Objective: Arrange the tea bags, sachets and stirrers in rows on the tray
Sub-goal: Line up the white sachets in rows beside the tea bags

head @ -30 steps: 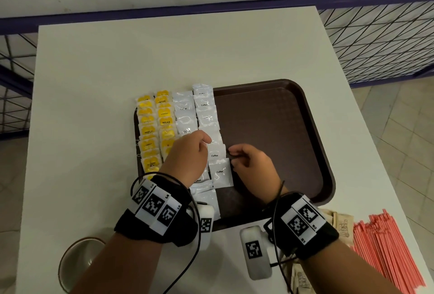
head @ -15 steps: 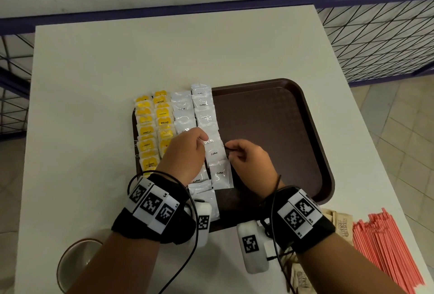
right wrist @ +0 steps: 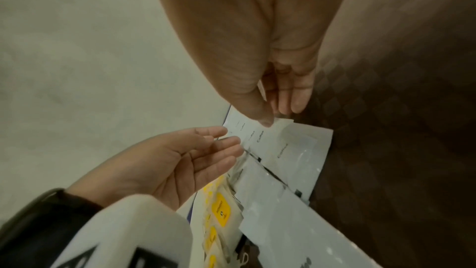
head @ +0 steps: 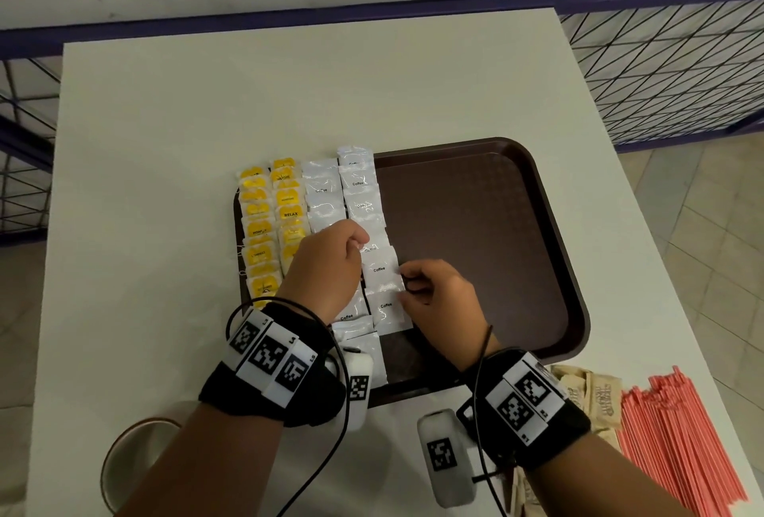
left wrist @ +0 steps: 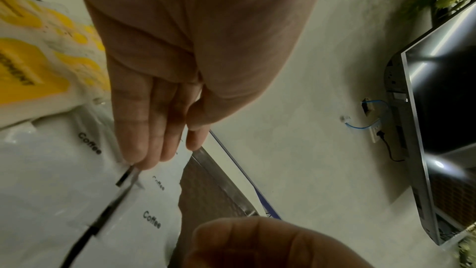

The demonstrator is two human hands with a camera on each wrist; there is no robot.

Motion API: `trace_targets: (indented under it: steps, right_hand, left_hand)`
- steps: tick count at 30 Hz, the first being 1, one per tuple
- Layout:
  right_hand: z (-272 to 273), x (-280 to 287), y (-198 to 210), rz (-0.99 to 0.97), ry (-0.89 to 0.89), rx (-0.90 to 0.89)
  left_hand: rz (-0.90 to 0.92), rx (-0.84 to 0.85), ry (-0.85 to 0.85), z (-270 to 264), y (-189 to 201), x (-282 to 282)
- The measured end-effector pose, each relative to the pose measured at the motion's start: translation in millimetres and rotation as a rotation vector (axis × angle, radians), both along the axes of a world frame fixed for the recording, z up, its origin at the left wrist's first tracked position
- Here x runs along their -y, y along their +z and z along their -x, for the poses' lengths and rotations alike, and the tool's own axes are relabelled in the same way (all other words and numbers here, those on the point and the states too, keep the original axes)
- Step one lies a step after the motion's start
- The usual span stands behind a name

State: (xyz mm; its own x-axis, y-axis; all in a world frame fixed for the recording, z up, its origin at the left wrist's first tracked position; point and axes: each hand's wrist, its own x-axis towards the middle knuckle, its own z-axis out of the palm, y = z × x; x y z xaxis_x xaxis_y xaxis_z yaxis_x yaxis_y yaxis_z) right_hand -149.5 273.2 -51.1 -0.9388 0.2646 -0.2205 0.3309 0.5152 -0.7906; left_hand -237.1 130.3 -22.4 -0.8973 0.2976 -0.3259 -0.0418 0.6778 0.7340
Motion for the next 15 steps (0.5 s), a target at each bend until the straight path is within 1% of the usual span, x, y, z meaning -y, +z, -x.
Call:
trace_targets:
  steps: [5,9,15]
  right_hand:
    - [24,-4,3,-0.050,-0.081,-0.016]
    - [36,-5,4,0.025,-0.046,0.038]
    - [36,-7,2,0.025,-0.025,0.047]
  left_hand:
    - [-0.039,0.002,0.061,5,0,5]
    - [-0.055,0.015,0.093,8,-3,10]
    - [-0.094,0.042,0.102,8,-7,9]
